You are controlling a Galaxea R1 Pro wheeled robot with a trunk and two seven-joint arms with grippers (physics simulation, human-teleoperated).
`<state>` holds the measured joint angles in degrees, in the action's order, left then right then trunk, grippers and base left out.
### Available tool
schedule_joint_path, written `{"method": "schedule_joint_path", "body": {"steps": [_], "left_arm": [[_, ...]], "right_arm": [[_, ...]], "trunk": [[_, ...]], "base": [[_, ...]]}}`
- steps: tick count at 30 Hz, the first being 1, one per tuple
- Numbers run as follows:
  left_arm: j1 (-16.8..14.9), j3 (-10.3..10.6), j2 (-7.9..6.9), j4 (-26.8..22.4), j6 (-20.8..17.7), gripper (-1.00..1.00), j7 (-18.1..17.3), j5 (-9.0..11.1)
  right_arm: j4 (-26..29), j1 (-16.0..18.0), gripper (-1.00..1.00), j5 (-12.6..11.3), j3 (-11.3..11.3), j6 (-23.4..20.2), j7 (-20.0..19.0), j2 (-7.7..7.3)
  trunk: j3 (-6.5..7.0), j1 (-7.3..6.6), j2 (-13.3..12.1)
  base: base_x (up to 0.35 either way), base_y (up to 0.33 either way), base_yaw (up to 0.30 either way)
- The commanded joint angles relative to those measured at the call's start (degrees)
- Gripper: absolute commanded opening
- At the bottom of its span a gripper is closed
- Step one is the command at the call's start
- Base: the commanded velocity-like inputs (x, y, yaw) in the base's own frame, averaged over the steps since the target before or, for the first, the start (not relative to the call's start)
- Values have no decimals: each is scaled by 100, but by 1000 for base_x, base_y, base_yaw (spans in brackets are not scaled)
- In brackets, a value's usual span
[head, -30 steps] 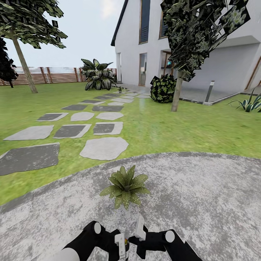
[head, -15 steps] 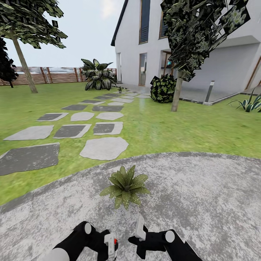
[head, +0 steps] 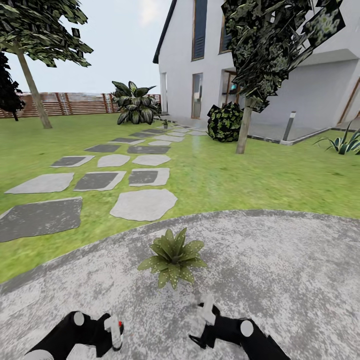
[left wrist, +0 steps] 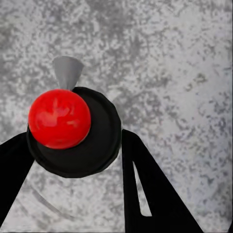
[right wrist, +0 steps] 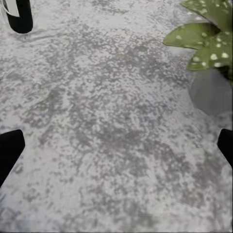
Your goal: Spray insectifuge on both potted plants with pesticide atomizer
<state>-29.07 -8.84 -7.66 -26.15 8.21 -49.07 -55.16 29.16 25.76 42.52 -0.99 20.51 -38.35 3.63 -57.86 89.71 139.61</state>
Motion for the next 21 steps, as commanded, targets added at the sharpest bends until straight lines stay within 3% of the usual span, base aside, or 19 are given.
{"method": "schedule_joint_path", "body": {"steps": [1, 2, 4, 5, 6, 7, 9, 11, 13, 15, 16, 18, 21], "left_arm": [[7, -399, 5, 28, 54, -100, 157, -4], [58, -949, 12, 117, 68, -100, 452, 104], [155, -2168, 25, 321, 118, -100, 1152, 439], [173, -2535, 29, 376, 131, -100, 1374, 551], [210, -3004, 37, 469, 166, -100, 1687, 680], [249, -3260, 46, 530, 218, -100, 1895, 739], [376, -3803, 75, 644, 626, -100, 2618, 838], [501, -4072, 116, 803, 1001, -100, 3250, 945], [644, -4195, 140, 974, 1274, -100, 4025, 1095], [688, -4238, 141, 1038, 1366, -100, 4393, 1201], [699, -4247, 141, 1073, 1385, -100, 4485, 1230], [727, -4243, 142, 1393, 1400, -100, 4572, 1212], [735, -4240, 142, 1547, 1403, -100, 4587, 1218]], "right_arm": [[-271, -4, 100, 8, -21, 26, 547, -237], [-552, -6, 100, -15, -28, 29, 892, -338], [-1789, -9, 100, -261, -106, 85, 2152, -521], [-2151, -9, 100, -427, -153, 181, 2643, -559], [-2445, -11, 100, -705, -197, 445, 3406, -589], [-2593, -52, 100, -966, -220, 798, 4110, -603], [-2698, -188, 100, -1307, -236, 1306, 4998, -613], [-2732, -288, 100, -1601, -248, 1523, 5477, -629], [-2739, -424, 100, -2190, -264, 1623, 5711, -659], [-2742, -470, 100, -2740, -268, 1671, 5755, -690], [-2745, -479, 100, -2901, -264, 1682, 5761, -698], [-2749, -491, 100, -3038, -262, 1692, 5761, -698], [-2747, -492, 100, -3062, -258, 1693, 5762, -688]], "trunk": [[-5, -1, 2], [-5, -1, 2], [-5, -1, 2], [-5, -1, 2], [-5, -1, 2], [-5, -1, 2], [-5, -1, 2], [-5, -1, 2], [-5, -1, 2], [-5, -1, 2], [-5, -1, 2], [-5, -1, 2], [-5, -1, 2]], "base": [[0, 0, 0], [0, 0, 0], [0, 0, 0], [0, 0, 0], [0, 0, 0], [0, 0, 0], [0, 0, 0], [0, 0, 0], [0, 0, 0], [0, 0, 0], [0, 0, 0], [0, 0, 0], [0, 0, 0]]}}
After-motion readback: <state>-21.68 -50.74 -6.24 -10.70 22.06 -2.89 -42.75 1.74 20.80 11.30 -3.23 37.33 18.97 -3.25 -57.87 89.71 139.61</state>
